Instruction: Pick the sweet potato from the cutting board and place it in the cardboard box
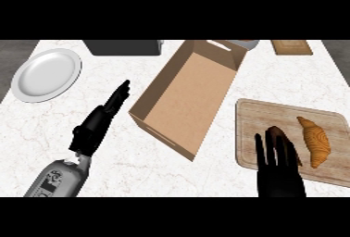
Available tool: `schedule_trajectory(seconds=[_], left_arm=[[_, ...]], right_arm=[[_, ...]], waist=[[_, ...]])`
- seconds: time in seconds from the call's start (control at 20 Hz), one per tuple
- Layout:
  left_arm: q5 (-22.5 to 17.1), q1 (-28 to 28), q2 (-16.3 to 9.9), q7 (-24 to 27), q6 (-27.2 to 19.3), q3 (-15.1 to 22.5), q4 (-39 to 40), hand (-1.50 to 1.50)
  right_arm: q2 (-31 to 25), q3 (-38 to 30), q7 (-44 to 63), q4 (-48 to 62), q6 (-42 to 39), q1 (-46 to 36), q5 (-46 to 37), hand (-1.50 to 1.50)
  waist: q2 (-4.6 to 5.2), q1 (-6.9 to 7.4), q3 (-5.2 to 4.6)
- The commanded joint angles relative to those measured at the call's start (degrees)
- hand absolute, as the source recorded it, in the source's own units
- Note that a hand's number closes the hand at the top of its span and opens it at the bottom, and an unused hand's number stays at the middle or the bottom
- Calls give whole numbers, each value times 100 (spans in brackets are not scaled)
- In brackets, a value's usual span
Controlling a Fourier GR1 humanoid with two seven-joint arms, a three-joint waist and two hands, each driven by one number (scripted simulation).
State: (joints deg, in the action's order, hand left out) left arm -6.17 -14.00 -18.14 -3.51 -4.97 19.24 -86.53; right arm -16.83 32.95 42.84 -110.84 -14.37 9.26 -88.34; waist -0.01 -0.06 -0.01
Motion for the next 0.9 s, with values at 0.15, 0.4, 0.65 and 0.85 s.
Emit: schedule_trajectory(seconds=[0.15,0.4,0.65,0.85], left_arm=[[209,41,201,-21,266,-275,16,0],[368,265,350,-93,373,-368,-303,0],[526,537,429,147,714,-583,-162,0],[608,254,586,-44,850,-805,-99,0]], right_arm=[[88,-813,-376,1022,231,-424,317,-150],[-170,-1287,-873,1091,582,-522,495,-150],[-99,-1073,-947,1096,790,-182,114,-150],[-49,-1370,-1133,1398,845,-331,143,-150]], waist=[[3,3,2],[-1,9,2],[-2,0,1],[-1,-2,1]])
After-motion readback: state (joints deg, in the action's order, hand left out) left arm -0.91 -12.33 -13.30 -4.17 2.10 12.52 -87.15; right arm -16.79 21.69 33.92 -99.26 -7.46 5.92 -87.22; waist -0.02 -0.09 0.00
